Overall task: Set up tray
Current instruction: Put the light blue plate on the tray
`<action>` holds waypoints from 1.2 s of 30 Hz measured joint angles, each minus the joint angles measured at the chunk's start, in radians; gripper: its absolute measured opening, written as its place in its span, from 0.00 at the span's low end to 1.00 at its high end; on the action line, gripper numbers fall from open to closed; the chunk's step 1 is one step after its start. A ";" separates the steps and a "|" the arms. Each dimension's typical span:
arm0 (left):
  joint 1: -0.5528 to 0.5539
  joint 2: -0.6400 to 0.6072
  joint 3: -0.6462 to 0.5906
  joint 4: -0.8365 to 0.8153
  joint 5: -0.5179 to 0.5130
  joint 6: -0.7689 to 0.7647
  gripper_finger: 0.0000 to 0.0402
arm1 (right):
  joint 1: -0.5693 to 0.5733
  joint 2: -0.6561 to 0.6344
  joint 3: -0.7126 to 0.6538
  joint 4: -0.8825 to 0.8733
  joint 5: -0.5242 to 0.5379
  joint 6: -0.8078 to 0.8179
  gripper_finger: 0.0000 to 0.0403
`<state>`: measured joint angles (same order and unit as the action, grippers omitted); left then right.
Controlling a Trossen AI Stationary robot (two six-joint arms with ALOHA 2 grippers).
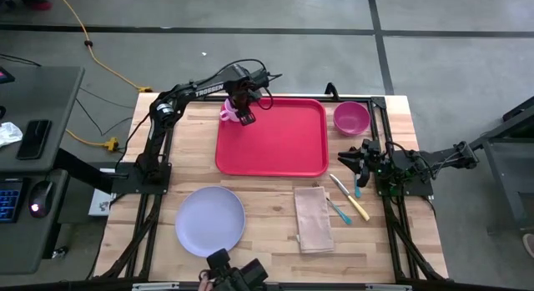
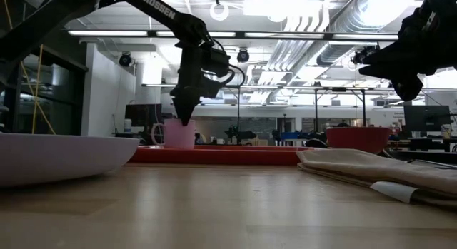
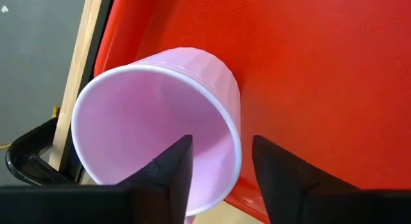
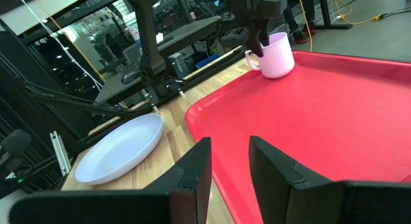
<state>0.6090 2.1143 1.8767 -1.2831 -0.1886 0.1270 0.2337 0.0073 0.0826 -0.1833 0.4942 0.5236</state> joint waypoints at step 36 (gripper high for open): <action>-0.049 -0.029 0.477 -0.288 0.051 -0.132 0.59 | 0.000 0.000 0.000 0.000 0.001 -0.007 0.21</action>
<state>0.5603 2.0856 2.3537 -1.5715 -0.1372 -0.0045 0.2339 0.0073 0.0826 -0.1833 0.4953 0.5169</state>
